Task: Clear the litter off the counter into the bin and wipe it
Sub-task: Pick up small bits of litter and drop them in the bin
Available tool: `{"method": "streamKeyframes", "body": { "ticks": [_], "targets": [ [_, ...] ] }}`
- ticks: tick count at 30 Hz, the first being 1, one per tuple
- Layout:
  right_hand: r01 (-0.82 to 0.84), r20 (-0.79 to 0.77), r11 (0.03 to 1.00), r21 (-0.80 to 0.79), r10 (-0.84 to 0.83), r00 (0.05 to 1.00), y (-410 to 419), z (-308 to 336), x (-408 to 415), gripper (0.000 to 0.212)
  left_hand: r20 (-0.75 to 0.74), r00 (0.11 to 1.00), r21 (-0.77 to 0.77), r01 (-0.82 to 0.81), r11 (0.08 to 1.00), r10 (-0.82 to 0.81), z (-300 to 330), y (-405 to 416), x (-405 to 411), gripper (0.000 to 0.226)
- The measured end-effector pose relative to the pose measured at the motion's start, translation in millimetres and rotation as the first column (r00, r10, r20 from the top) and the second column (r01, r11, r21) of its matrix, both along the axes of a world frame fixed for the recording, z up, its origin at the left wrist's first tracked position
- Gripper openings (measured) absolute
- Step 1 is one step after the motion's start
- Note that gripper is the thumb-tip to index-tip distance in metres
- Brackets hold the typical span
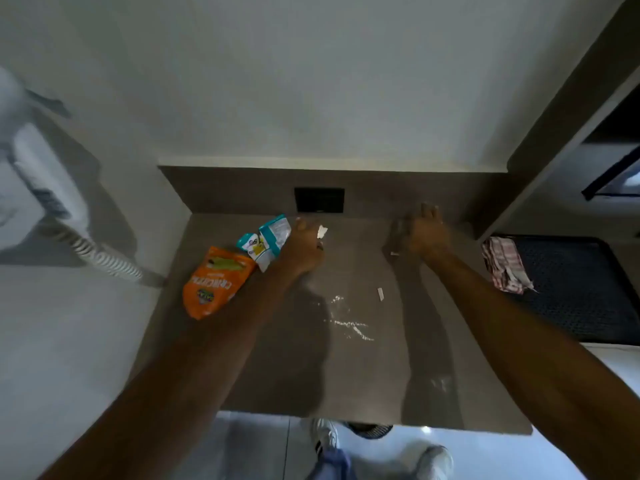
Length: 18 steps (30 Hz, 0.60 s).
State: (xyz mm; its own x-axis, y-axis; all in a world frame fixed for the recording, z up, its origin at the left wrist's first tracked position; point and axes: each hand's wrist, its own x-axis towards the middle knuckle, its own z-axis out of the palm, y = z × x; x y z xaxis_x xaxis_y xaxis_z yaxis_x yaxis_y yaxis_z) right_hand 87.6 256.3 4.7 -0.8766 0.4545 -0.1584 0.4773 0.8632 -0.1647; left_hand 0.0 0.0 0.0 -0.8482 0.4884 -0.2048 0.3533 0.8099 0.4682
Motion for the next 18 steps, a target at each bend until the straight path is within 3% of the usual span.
{"method": "streamKeyframes", "body": {
  "ticks": [5,7,10,13,15,18],
  "targets": [
    [0.090,0.156,0.995,-0.045,-0.082,0.984,10.3,-48.1,2.7,0.051,-0.001,0.985,-0.255,0.167,0.953,-0.173,-35.3,25.9,-33.8,0.068],
    [0.067,0.102,0.998,-0.006,-0.066,0.993,10.4,-57.6,9.1,0.040,-0.033,0.974,-0.356,0.199,0.913,-0.225,-50.3,33.8,-33.6,0.059],
    [0.062,-0.038,0.998,0.020,-0.061,0.997,17.4,-63.1,17.6,0.031,-0.239,0.952,-0.386,0.090,0.918,-0.194,-58.0,42.4,-30.7,0.036],
    [0.098,-0.131,0.993,-0.064,-0.106,0.986,13.4,-53.3,38.8,0.029,-0.344,0.938,-0.230,-0.050,0.972,-0.033,-48.0,45.7,-16.9,0.029],
    [0.113,-0.291,0.982,-0.153,-0.154,0.944,1.9,-44.3,62.0,0.021,-0.306,0.948,0.042,-0.080,0.996,0.089,-28.8,42.1,3.0,0.032],
    [0.064,-0.528,0.959,-0.277,-0.207,0.824,-27.8,-18.0,108.1,0.014,-0.254,0.950,0.454,-0.051,0.889,0.185,5.4,29.5,58.4,0.043]
  ]
}}
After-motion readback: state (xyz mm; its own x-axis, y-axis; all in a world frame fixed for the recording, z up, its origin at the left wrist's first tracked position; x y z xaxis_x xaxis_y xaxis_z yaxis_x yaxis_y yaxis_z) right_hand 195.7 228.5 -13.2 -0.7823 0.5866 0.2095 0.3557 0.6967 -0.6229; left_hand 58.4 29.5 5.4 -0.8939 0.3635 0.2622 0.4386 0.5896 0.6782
